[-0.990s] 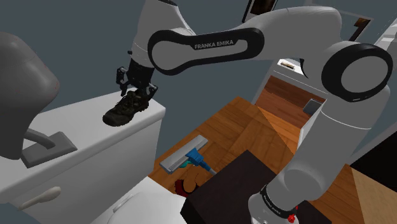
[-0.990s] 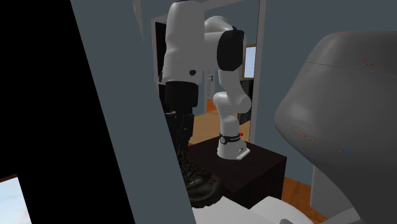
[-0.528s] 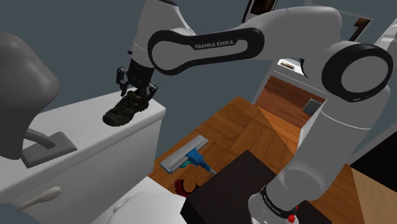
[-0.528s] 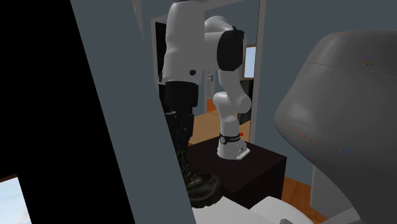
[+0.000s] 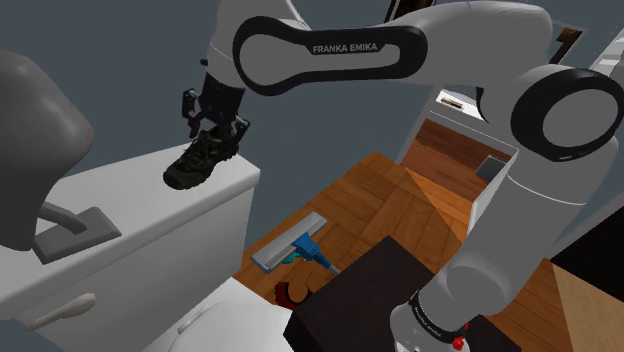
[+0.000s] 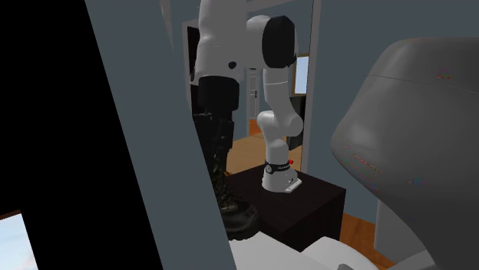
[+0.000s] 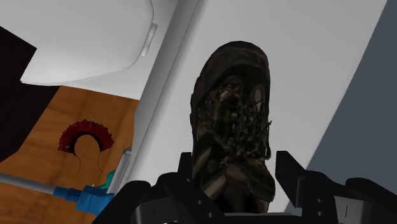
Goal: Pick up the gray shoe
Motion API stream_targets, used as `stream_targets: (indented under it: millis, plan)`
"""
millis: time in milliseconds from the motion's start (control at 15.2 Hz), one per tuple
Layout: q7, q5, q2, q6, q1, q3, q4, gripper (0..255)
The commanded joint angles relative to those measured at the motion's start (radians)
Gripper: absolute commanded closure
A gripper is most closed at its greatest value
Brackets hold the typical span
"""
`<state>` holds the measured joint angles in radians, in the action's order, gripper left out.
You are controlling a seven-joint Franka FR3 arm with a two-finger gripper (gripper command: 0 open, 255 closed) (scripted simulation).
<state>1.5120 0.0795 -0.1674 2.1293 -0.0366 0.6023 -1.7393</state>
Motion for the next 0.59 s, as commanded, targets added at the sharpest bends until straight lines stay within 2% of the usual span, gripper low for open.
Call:
stream_targets:
  millis: [0,396,528]
  plan:
    - [-0.001,-0.003,0.004,-0.026,0.0,0.001,0.023,255]
    - [-0.003,-0.006,0.007,-0.105,0.003,0.003,0.1,255]
    - [-0.003,-0.006,0.007,-0.107,0.003,0.004,0.102,255]
